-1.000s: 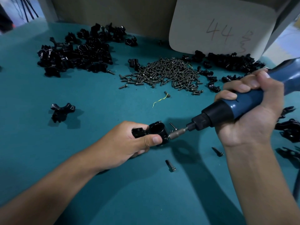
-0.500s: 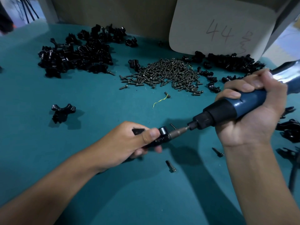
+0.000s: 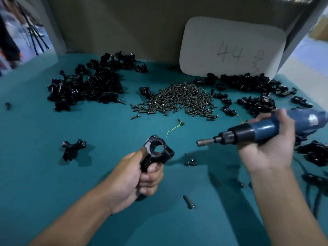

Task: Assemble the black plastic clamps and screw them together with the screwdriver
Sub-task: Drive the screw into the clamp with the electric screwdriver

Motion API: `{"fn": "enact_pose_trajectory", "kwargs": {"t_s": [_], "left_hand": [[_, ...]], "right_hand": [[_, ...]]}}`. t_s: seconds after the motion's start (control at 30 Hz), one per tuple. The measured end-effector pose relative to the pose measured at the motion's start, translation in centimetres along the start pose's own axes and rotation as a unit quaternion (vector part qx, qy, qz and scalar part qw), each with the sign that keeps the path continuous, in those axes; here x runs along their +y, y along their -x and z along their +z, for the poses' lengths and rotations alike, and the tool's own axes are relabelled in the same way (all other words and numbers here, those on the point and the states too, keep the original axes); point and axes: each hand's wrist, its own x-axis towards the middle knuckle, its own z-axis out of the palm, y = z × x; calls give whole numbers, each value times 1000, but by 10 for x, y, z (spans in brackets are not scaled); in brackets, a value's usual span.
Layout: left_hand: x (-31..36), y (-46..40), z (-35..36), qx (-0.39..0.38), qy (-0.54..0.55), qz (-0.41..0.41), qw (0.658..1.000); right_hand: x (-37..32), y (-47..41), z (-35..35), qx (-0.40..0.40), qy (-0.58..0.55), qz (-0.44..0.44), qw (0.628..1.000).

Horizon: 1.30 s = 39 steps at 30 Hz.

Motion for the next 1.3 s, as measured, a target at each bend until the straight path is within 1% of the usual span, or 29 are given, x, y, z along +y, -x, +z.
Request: {"fn": "enact_pose_trajectory", "kwargs": {"t_s": [0.03,0.07,0.13,0.2,0.27,0.33,0.43,0.5,0.57,0.63,0.7,0.73,0.8,0.83,0.9,0.93,0.97,1.0,1.03,1.07,1.1,1.13,1.17,1.2,1.23,1.27,1.3], "left_hand": [[0,-2,1,35,1,29,999],[0,-3,2,60,-1,54,997],[-1,-3,0,79,-28,94,992],[-3,-1,-3,107,-115,135,978],[-5,0,-5,146,-201,161,955],[-8,0,-7,177,-255,187,932],[-9,0,-6,197,-291,215,911],[-11,0,-6,193,-287,228,910],[-11,0,-6,185,-289,246,906],[-10,1,-6,179,-321,280,887],[-9,2,-5,173,-338,323,867],[-7,3,-4,168,-339,345,859],[-4,5,-1,156,-340,395,839],[-3,6,0,151,-345,418,827],[-3,7,1,141,-350,441,814],[-4,7,2,139,-352,439,815],[-5,6,2,134,-354,435,817],[-7,6,1,127,-360,427,820],[-9,6,0,119,-375,419,818],[-10,6,-1,104,-400,417,809],[-10,5,-1,84,-424,419,798],[-11,4,0,69,-442,421,789],[-11,4,2,60,-449,424,784],[-12,4,3,53,-446,429,784],[-14,4,4,44,-435,431,789],[-18,4,3,29,-419,427,801],[-22,5,2,5,-399,417,817]], "right_hand": [[4,-3,-3,55,21,-2,998],[8,-7,-5,90,36,-6,995],[18,-12,-6,122,56,-18,991],[29,-16,-6,133,88,-19,987],[40,-19,-5,134,136,-14,981],[52,-22,-5,137,180,-16,974],[62,-23,-3,143,249,-24,958],[62,-26,-5,139,300,-9,944],[55,-30,-12,130,379,17,916],[44,-33,-18,103,454,45,884],[33,-33,-18,77,513,53,854],[28,-32,-17,79,558,47,825],[20,-31,-16,96,664,30,741],[17,-29,-15,99,704,37,703],[8,-27,-12,87,755,72,646],[4,-25,-10,61,805,75,586],[1,-21,-5,41,852,43,521],[0,-14,-1,2,892,-9,452],[0,-3,3,-65,906,-46,417],[2,15,4,-141,883,-58,444],[5,41,7,-223,835,-45,501],[11,70,10,-293,796,-12,530],[17,94,9,-329,780,16,532],[21,112,3,-346,766,11,541],[25,124,-5,-351,758,-28,548],[29,132,-13,-340,757,-79,553],[28,140,-19,-323,758,-109,556]]}}
